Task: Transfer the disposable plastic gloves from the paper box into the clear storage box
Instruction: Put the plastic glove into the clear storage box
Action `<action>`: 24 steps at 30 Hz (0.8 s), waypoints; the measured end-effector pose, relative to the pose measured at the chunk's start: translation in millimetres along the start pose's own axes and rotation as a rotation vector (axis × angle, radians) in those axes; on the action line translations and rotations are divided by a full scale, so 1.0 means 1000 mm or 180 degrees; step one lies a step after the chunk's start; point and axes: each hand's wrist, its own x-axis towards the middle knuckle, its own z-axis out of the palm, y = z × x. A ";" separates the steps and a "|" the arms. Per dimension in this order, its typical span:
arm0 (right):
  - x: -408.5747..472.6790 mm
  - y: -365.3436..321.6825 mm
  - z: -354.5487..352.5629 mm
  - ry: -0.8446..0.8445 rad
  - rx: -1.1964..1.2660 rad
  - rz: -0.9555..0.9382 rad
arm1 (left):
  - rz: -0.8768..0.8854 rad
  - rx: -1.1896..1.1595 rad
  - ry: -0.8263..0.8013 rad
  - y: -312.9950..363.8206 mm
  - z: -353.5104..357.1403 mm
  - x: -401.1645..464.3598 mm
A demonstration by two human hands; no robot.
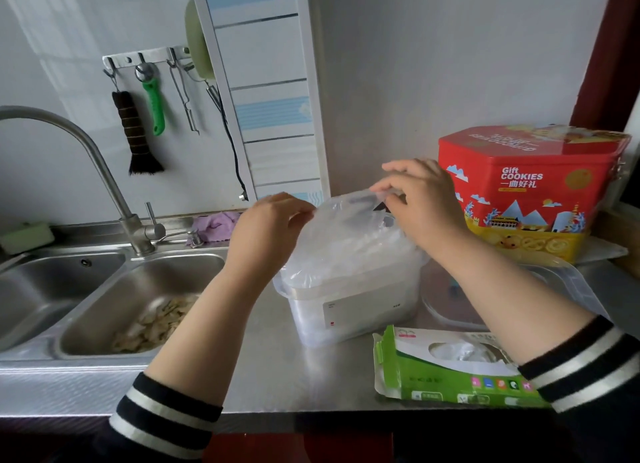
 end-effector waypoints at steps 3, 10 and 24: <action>0.001 0.005 0.007 -0.0842 -0.0597 -0.0009 | 0.0129 0.0569 -0.0589 -0.004 0.015 0.000; 0.003 -0.016 -0.006 -0.1242 -0.0663 0.0244 | 0.0361 0.1315 -0.1387 -0.009 0.037 -0.011; -0.003 -0.040 0.061 -0.4014 -0.0682 0.0327 | -0.0739 0.0840 -0.3025 0.013 0.060 0.012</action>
